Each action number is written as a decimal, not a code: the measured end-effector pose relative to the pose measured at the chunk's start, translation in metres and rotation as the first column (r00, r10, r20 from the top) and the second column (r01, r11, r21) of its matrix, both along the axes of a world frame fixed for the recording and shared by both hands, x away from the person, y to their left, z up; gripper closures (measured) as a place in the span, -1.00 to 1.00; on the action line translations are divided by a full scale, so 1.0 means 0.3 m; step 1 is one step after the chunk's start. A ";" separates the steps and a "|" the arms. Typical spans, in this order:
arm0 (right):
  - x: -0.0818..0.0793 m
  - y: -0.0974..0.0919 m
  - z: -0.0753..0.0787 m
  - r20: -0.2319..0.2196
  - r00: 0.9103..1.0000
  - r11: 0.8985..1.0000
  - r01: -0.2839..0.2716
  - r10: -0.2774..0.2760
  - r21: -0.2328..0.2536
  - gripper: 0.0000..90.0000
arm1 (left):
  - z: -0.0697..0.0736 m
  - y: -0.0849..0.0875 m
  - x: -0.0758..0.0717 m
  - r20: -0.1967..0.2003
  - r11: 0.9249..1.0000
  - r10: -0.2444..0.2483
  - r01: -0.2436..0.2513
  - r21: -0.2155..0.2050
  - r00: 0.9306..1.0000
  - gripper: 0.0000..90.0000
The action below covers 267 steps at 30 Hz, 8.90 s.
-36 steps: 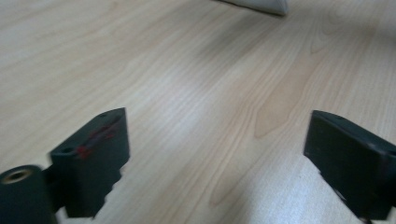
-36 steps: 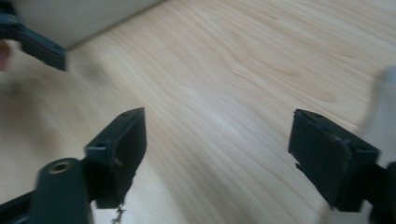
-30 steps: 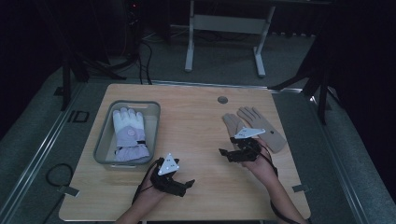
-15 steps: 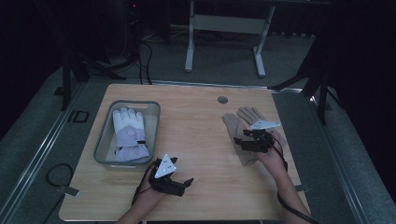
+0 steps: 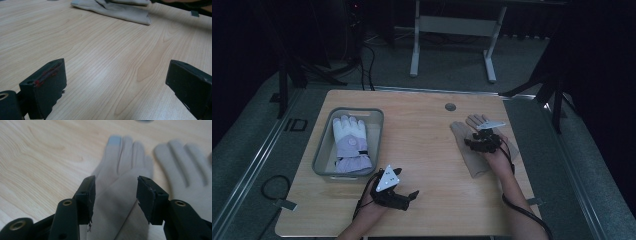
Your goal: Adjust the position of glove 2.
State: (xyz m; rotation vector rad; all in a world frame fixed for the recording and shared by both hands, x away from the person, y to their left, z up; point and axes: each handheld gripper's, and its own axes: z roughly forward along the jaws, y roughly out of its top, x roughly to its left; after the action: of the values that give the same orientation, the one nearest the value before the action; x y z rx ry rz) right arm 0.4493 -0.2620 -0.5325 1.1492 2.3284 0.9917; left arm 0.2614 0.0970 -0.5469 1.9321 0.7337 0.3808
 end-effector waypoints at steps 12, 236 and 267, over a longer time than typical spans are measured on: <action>-0.027 0.005 -0.044 -0.082 0.995 0.998 0.056 -0.052 0.037 0.74 | -0.001 -0.005 0.002 -0.001 1.000 -0.003 0.003 -0.006 1.000 -0.92; -0.342 0.247 0.198 0.045 0.956 0.933 0.271 -0.289 0.239 0.87 | 0.007 0.025 -0.003 0.043 0.996 -0.037 0.041 -0.078 0.998 -0.91; -0.331 0.378 -0.033 -0.062 0.959 0.950 0.283 -0.277 0.131 0.83 | 0.005 0.021 -0.005 0.040 0.996 -0.046 0.049 -0.074 0.998 -0.91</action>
State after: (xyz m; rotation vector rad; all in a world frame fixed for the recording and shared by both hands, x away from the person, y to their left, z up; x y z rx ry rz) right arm 0.3499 -0.1487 -0.5425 1.5198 2.0760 1.0430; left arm 0.2600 0.1032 -0.5455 1.8634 0.6667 0.3555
